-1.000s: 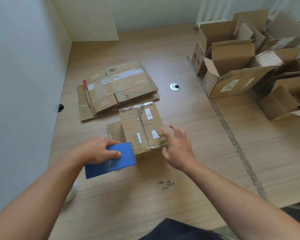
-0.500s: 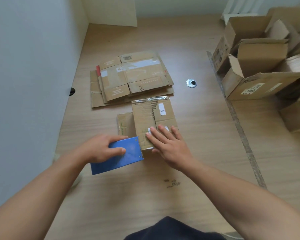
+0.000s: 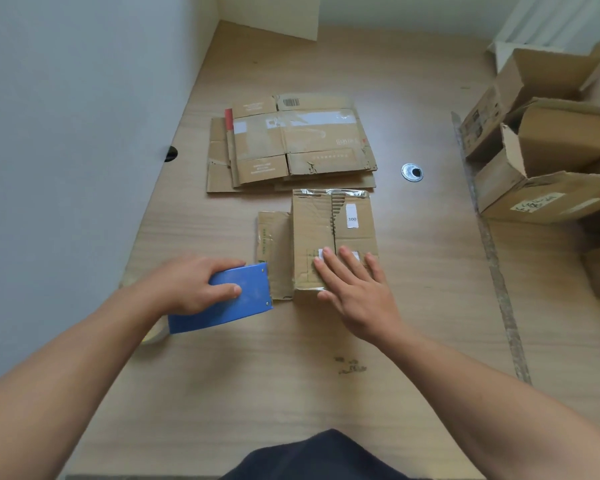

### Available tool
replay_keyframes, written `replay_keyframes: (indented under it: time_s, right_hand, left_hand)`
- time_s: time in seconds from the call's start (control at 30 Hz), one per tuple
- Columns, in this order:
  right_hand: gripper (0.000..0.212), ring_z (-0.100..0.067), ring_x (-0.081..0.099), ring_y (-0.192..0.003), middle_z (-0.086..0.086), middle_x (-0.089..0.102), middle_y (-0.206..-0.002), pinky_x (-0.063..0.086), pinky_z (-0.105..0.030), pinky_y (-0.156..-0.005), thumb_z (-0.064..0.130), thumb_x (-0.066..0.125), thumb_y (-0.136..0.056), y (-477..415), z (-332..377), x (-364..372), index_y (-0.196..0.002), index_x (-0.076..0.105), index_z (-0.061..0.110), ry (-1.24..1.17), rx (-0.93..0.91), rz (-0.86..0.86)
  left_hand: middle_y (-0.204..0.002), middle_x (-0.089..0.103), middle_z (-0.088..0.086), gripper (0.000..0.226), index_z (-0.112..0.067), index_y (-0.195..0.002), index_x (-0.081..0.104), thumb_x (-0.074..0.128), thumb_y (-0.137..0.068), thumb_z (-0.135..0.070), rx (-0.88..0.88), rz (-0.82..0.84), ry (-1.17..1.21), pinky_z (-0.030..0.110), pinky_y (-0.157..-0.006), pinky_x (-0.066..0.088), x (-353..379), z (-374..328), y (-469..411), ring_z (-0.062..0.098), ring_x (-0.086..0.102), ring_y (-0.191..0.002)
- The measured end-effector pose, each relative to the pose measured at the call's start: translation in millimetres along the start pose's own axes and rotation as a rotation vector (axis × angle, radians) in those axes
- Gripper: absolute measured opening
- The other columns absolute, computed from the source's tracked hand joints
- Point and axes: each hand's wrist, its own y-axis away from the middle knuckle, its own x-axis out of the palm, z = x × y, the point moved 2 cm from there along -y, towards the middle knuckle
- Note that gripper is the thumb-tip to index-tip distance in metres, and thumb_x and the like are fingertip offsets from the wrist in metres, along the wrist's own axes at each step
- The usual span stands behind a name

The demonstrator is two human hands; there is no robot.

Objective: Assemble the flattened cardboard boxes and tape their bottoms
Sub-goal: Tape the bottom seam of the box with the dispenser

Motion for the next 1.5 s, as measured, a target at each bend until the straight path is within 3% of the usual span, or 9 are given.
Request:
replay_keyframes:
  time_s: [0.1,0.27,0.43,0.6,0.93,1.1,1.27,1.37,1.5]
  right_hand:
    - [0.054,-0.021,0.041,-0.143,0.011,0.042,-0.155,0.014,-0.045,-0.115,0.054,0.033,-0.1,-1,1,-1,-0.148,0.045,0.033,-0.009,0.019,0.028]
    - [0.055,-0.014,0.006,-0.154,0.021,0.01,-0.164,-0.008,-0.04,-0.119,0.058,0.021,-0.102,-5,-1,4,-0.155,0.015,0.047,-0.047,0.076,0.152]
    - [0.053,-0.009,-0.007,-0.153,0.024,0.001,-0.163,-0.016,-0.038,-0.117,0.057,0.019,-0.103,-8,1,1,-0.154,0.011,0.05,-0.126,0.117,0.19]
    - [0.05,-0.008,-0.006,-0.153,0.026,0.003,-0.163,-0.014,-0.039,-0.118,0.054,0.022,-0.104,-9,1,-1,-0.154,0.014,0.051,-0.175,0.125,0.211]
    - [0.048,-0.012,0.002,-0.154,0.023,0.012,-0.163,-0.009,-0.042,-0.118,0.052,0.032,-0.104,-15,4,0,-0.152,0.023,0.052,-0.206,0.165,0.199]
    - [0.047,-0.012,0.0,-0.154,0.02,0.011,-0.164,-0.009,-0.042,-0.118,0.043,0.037,-0.106,-17,3,-5,-0.151,0.027,0.05,-0.295,0.168,0.231]
    - [0.05,-0.014,-0.003,-0.154,0.017,0.008,-0.166,-0.007,-0.045,-0.12,0.029,0.039,-0.107,-17,-2,-14,-0.152,0.027,0.047,-0.319,0.085,0.323]
    - [0.053,-0.012,-0.003,-0.153,0.018,0.006,-0.165,-0.003,-0.041,-0.119,0.029,0.039,-0.107,-11,-4,-19,-0.153,0.023,0.048,-0.27,0.031,0.348]
    - [0.054,-0.011,0.001,-0.153,0.019,0.008,-0.165,0.008,-0.035,-0.113,0.037,0.043,-0.105,6,-3,-21,-0.154,0.022,0.045,-0.215,-0.016,0.295]
  left_hand:
    - [-0.116,0.066,-0.011,0.052,-0.053,-0.134,0.045,0.045,-0.083,-0.063,-0.027,-0.059,-0.122,0.034,-0.083,0.049,11,-8,-9,0.02,0.058,-0.102]
    - [-0.114,0.066,-0.006,0.055,-0.054,-0.141,0.033,0.039,-0.087,-0.062,-0.077,-0.174,-0.241,0.034,-0.07,0.04,17,-27,-18,0.025,0.06,-0.103]
    - [-0.108,0.067,0.0,0.047,-0.049,-0.137,0.038,0.041,-0.091,-0.057,-0.091,-0.243,-0.29,0.033,-0.065,0.035,20,-52,-20,0.029,0.062,-0.098]
    - [-0.096,0.067,0.003,0.04,-0.039,-0.13,0.044,0.043,-0.093,-0.053,-0.103,-0.31,-0.355,0.032,-0.061,0.032,24,-69,-16,0.031,0.063,-0.09]
    - [-0.092,0.069,0.005,0.041,-0.032,-0.133,0.043,0.045,-0.095,-0.046,-0.224,-0.375,-0.352,0.032,-0.059,0.032,47,-86,-17,0.033,0.066,-0.087]
    - [-0.104,0.069,0.007,0.055,-0.038,-0.149,0.023,0.041,-0.099,-0.053,-0.264,-0.318,-0.243,0.033,-0.065,0.036,69,-73,-13,0.032,0.066,-0.095]
    - [-0.116,0.063,0.01,0.062,-0.037,-0.153,0.009,0.04,-0.1,-0.048,-0.366,-0.332,0.033,0.038,-0.074,0.041,90,-32,15,0.033,0.061,-0.104]
    - [-0.121,0.054,0.016,0.072,-0.034,-0.156,-0.006,0.04,-0.1,-0.035,-0.445,-0.321,0.15,0.042,-0.084,0.045,102,-15,28,0.036,0.056,-0.107]
    - [-0.122,0.05,0.018,0.079,-0.036,-0.154,-0.015,0.042,-0.1,-0.031,-0.45,-0.348,0.171,0.045,-0.086,0.046,107,-6,34,0.036,0.054,-0.102]
